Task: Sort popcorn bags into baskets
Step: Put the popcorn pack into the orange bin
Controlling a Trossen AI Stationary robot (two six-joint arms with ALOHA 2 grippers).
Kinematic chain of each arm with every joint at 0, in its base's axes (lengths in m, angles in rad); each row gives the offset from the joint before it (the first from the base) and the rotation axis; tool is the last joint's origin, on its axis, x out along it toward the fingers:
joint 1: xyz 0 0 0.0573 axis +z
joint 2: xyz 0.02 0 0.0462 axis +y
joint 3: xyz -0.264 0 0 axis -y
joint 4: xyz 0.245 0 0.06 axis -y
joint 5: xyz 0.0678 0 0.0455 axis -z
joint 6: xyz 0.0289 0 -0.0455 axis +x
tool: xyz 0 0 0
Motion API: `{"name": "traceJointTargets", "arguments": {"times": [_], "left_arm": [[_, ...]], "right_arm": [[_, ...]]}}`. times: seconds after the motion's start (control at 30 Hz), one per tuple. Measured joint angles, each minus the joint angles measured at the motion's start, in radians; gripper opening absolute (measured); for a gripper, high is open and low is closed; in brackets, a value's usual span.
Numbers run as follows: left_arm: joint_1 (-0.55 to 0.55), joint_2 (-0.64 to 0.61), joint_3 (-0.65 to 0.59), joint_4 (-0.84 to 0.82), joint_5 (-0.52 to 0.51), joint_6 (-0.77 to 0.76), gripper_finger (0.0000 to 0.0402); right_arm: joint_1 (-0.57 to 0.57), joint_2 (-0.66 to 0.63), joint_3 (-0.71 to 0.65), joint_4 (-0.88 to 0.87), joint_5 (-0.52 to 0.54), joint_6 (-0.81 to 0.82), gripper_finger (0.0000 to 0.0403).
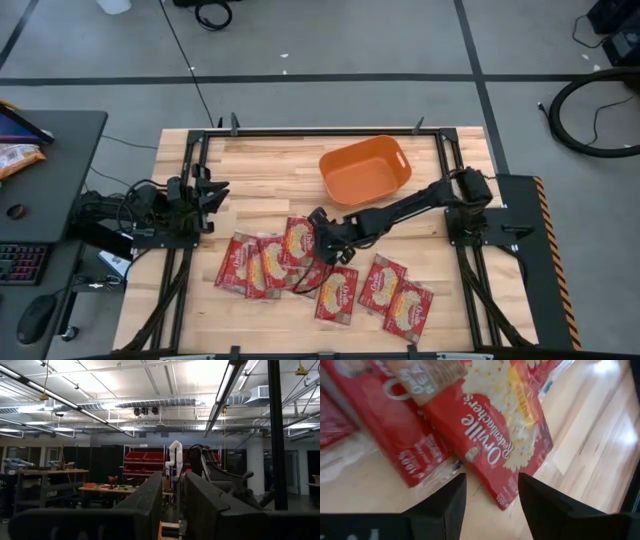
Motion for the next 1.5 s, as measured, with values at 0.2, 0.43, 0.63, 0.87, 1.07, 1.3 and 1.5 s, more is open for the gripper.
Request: {"name": "traceJointTargets", "arguments": {"times": [0.2, 0.43, 0.63, 0.87, 1.07, 1.3, 1.5], "left_arm": [[0.000, 0.000, 0.000, -0.001, 0.000, -0.001, 0.0087], [0.000, 0.000, 0.000, -0.001, 0.000, -0.002, 0.0087], [0.000, 0.000, 0.000, -0.001, 0.000, -0.002, 0.0087], [0.000, 0.000, 0.000, -0.003, 0.000, -0.002, 0.0087], [0.000, 0.000, 0.000, -0.002, 0.000, -0.002, 0.0087], [0.000, 0.000, 0.000, -0.003, 0.000, -0.002, 0.0087], [0.000, 0.000, 0.000, -0.004, 0.000, -0.003, 0.0087]], "right_arm": [[-0.003, 0.079, 0.105, -0.118, 0.004, -0.048, 0.0183], [-0.003, 0.146, 0.134, -0.094, 0.031, -0.159, 0.0181], [-0.003, 0.164, 0.134, -0.037, -0.015, -0.214, 0.0134], [-0.002, 0.174, 0.134, 0.014, -0.008, -0.152, 0.0013], [0.002, 0.157, 0.132, 0.012, 0.102, -0.165, 0.0013], [0.002, 0.076, 0.132, 0.021, 0.348, -0.196, 0.0009], [-0.001, -0.004, 0.132, 0.030, 0.568, -0.219, 0.0005]]}}
